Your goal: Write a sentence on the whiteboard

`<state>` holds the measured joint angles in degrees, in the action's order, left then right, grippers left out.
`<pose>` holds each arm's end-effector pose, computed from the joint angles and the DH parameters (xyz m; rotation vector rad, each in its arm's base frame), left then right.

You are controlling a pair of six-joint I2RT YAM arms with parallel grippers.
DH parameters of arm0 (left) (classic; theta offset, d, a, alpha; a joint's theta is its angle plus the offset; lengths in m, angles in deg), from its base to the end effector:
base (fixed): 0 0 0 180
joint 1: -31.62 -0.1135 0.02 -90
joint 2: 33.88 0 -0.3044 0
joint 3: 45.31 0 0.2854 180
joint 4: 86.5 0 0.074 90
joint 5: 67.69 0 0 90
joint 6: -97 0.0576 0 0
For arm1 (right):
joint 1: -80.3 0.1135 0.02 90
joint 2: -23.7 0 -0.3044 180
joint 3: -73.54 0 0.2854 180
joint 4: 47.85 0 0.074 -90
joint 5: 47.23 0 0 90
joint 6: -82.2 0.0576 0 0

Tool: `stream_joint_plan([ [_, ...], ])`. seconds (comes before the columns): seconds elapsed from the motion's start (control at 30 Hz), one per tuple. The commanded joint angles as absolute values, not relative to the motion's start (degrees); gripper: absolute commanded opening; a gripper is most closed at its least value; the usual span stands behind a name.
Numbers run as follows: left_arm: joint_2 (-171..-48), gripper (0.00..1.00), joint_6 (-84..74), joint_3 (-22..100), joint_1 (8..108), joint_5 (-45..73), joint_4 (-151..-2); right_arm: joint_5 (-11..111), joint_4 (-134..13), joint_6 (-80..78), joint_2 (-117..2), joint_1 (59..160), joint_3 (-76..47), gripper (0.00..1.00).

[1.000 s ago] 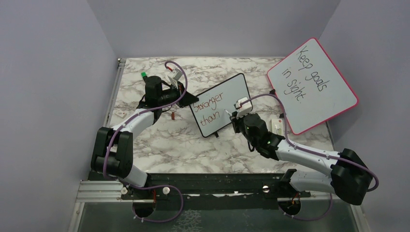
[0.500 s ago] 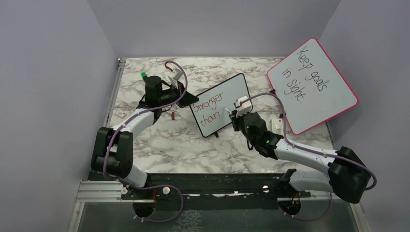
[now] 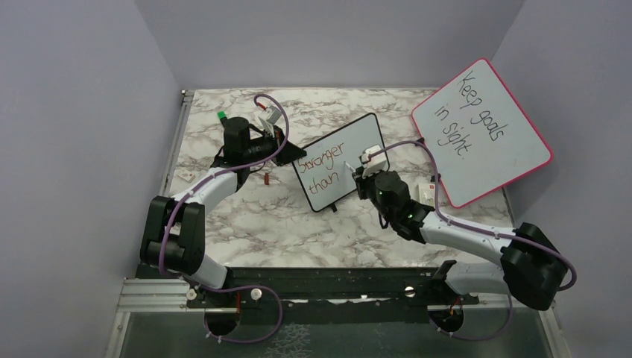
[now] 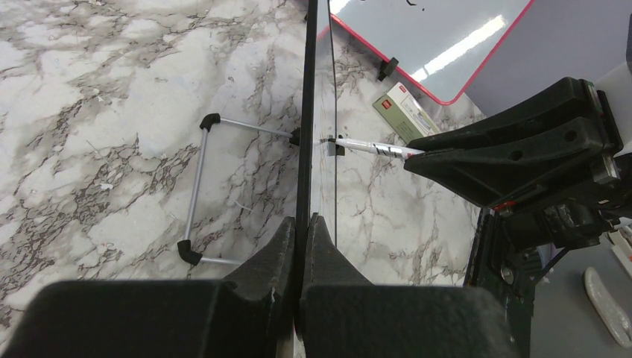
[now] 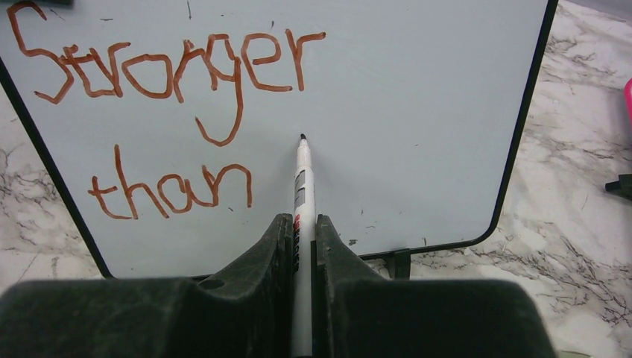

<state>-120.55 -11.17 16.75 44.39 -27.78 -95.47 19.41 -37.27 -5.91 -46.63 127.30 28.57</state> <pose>0.3498 -0.1246 0.2686 0.5508 1.8227 -1.1713 0.2200 0.2025 0.2455 -0.4235 1.7632 0.2339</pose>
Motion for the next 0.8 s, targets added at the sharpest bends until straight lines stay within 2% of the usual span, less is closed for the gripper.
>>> stream_joint_plan([
  [0.0, -122.83, 0.00, -7.67, 15.86, 44.71, -24.18, -88.87, 20.28, -35.35, -6.24, -48.05, 126.58, 26.45, 0.01],
  [0.77, -122.87, 0.00, -7.67, 16.13, 44.72, -24.14, -88.71, 23.20, -51.47, -0.89, -47.76, 126.35, 26.38, 0.01],
])
